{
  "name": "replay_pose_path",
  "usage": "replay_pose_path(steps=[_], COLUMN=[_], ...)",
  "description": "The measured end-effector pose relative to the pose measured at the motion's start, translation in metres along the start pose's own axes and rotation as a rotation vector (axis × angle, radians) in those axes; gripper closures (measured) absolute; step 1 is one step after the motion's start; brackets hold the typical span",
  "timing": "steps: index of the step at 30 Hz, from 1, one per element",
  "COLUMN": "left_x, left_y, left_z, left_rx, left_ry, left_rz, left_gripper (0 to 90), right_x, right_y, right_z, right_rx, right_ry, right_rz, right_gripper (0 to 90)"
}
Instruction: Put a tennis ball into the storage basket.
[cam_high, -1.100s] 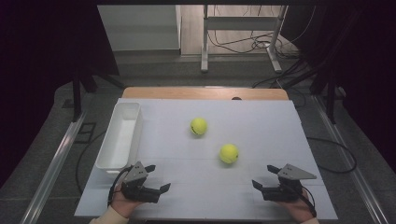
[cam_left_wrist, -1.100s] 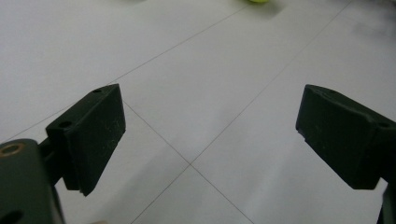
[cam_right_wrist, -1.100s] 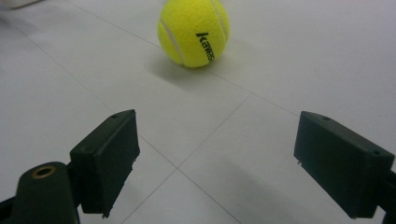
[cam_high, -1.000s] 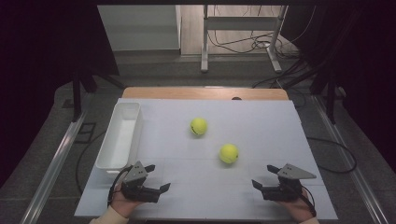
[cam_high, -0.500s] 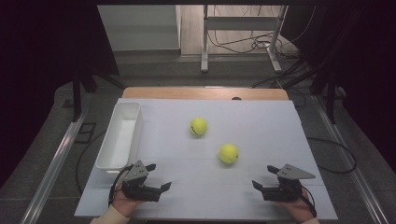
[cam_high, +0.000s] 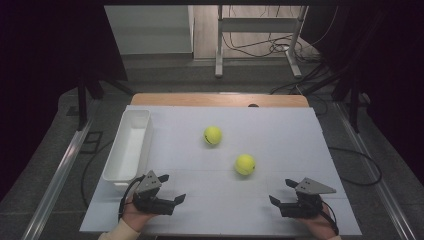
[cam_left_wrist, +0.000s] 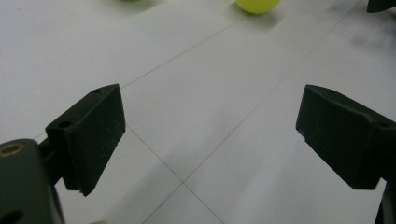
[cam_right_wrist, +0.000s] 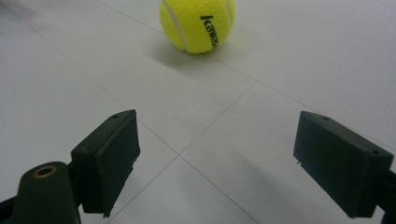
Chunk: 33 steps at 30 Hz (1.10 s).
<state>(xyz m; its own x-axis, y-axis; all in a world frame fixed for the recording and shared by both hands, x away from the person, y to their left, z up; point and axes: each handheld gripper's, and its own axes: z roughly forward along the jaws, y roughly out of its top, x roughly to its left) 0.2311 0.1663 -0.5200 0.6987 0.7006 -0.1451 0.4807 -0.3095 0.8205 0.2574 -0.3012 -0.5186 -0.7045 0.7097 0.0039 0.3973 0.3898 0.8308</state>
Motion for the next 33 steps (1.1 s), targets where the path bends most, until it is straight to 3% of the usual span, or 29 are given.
replay_pose_path(steps=[33], left_x=[-0.010], left_y=[0.023], left_z=[0.003], left_rx=[0.023], left_ry=[0.022], left_rz=[0.007], left_gripper=[9.0], right_x=[-0.001], right_y=[0.000], right_z=[0.001], right_rx=[0.000], right_ry=[-0.003], right_rz=[0.000], right_gripper=[15.1])
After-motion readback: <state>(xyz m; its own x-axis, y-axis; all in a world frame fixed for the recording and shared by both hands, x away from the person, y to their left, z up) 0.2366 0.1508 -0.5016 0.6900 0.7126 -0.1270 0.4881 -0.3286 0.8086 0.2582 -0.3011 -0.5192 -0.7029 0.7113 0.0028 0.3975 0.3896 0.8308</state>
